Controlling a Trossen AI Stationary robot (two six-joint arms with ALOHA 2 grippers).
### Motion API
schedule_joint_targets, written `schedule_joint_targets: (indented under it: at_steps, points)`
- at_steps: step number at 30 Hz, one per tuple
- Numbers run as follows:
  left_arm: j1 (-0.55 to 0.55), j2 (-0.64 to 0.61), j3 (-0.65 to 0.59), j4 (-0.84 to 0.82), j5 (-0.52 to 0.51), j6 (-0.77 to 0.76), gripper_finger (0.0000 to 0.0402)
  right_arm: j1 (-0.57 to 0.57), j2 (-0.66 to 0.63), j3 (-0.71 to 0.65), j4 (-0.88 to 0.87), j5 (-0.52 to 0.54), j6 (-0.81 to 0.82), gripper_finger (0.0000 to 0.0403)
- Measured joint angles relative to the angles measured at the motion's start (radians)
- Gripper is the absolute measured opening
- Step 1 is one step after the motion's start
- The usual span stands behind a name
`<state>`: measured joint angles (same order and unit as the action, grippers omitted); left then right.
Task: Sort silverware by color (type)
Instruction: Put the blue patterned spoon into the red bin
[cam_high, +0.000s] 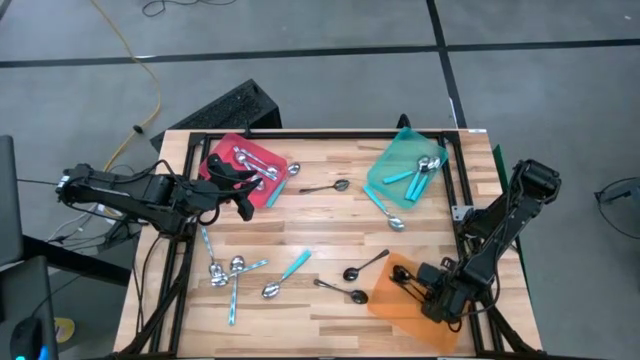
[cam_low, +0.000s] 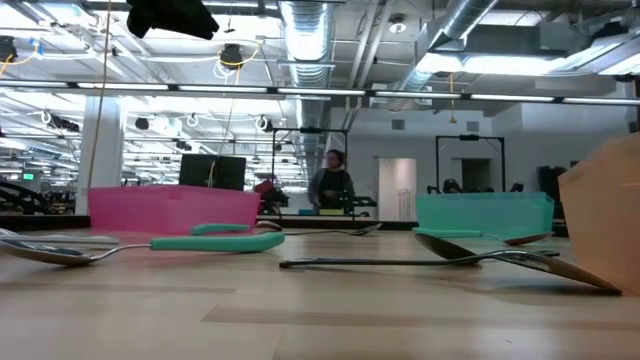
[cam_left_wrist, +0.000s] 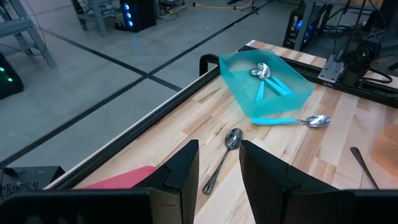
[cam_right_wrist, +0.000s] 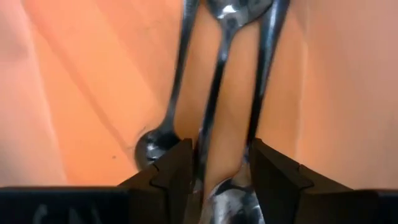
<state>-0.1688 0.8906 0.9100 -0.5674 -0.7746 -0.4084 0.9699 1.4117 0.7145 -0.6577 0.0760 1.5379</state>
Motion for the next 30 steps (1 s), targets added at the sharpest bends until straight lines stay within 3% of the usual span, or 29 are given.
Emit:
schedule_joint_targets:
  at_steps: [8,18,25,30]
  points:
    - [0.0,0.0,0.0,0.0,0.0,0.004,0.01,-0.004,0.0,0.061,-0.011,-0.003,-0.072,0.0181]
    - [0.0,0.0,0.0,0.0,0.0,0.003,0.01,-0.021,-0.001,0.261,-0.157,-0.003,-0.226,0.018]
    - [0.0,0.0,0.0,0.0,0.0,0.003,0.01,-0.149,-0.002,0.398,-0.302,0.005,-0.429,0.018]
    - [0.0,0.0,0.0,0.0,0.002,0.003,0.01,-0.29,-0.002,0.439,-0.31,0.063,-0.648,0.018]
